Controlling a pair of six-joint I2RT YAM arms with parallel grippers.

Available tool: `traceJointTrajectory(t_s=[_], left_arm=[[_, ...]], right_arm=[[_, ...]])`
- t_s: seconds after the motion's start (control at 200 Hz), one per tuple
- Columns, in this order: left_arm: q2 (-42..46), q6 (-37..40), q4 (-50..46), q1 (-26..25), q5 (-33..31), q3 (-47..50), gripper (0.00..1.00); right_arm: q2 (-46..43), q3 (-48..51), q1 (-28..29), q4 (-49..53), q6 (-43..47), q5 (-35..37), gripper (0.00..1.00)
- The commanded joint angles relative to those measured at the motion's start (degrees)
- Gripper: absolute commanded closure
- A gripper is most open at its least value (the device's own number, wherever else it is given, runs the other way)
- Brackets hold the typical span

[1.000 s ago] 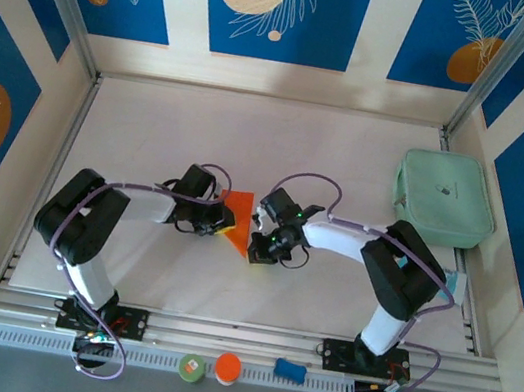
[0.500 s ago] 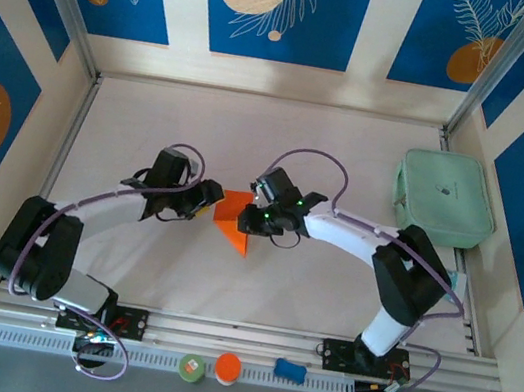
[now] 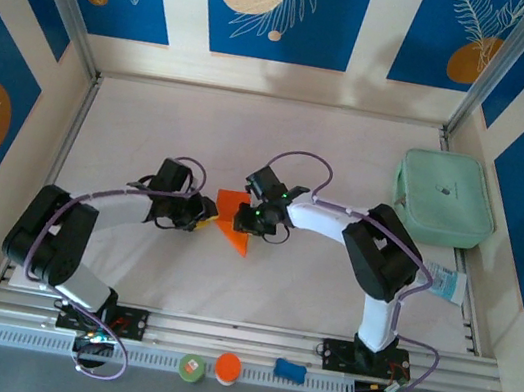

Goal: Fold a paper plane with a square sheet of paper (pick it up from the middle)
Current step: Third fold the triangle at the center of the table, then fourth fold the wing at the center of the table.

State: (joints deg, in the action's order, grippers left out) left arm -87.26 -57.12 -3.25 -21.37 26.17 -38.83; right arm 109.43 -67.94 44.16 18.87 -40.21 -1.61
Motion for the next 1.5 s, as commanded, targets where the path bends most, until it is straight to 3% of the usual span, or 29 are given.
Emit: traceJointTrajectory(t_s=[0.0,0.62,1.491], left_arm=[[-1.56,-0.20,1.30,0.27,2.54,-0.15,0.69],[-5.78,-0.15,4.42,0.00,5.38,-1.07,0.77],[-10.78,4.07,9.25,-0.17,9.45,-4.00,0.78]], right_arm=[[1.30,-0.41,-0.28,2.08,-1.17,0.38,0.80],[2.72,0.61,-1.02,1.96,-1.80,-0.58,0.81],[2.51,2.01,-2.05,1.34,-1.15,-0.95,0.83]])
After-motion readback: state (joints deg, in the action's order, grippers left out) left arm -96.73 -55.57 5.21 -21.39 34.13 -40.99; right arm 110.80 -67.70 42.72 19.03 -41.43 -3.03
